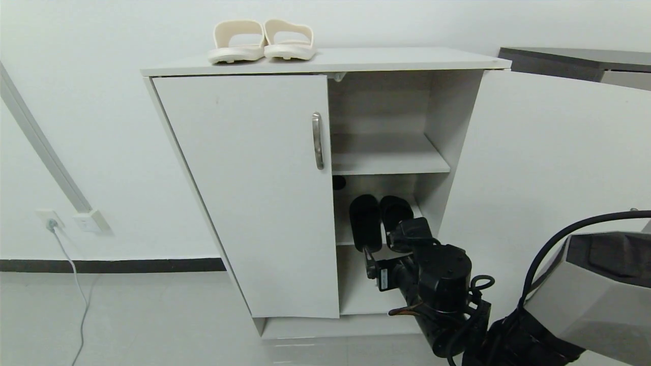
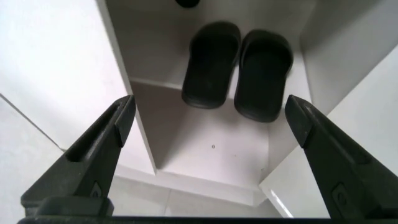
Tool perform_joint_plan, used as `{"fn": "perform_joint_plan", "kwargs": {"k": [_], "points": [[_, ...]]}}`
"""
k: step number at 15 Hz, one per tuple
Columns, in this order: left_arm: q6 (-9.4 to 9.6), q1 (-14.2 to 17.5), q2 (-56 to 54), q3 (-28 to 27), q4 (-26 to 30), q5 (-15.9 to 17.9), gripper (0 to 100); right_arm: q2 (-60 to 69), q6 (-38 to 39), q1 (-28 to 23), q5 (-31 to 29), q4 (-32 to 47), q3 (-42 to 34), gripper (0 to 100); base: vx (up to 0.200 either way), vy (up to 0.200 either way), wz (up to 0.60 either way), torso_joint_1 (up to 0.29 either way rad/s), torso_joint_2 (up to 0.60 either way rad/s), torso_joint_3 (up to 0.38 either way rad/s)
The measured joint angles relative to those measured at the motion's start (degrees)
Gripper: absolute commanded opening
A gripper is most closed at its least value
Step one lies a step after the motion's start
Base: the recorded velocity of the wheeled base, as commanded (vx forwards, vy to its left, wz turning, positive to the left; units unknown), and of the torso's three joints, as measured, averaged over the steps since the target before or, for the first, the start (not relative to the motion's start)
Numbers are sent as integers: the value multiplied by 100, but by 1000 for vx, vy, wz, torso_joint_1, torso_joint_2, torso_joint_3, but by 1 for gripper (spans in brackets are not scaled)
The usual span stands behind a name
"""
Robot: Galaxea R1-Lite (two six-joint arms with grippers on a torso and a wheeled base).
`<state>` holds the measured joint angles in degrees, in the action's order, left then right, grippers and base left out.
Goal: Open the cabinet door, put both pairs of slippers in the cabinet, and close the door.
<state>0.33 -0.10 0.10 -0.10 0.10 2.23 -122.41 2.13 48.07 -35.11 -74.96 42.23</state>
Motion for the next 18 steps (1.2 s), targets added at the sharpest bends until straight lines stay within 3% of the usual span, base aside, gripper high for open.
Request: {"fn": "perform_joint_plan", "kwargs": {"k": [11,18], "points": [[2,2,0,0,0,-12,0,121,-143,2,-6,10,-48,100,0,0,0,-1,1,9],[2,2,0,-1,-5,-12,0,636,-302,361,265,35,-466,100,0,200,0,4,3,4]]}}
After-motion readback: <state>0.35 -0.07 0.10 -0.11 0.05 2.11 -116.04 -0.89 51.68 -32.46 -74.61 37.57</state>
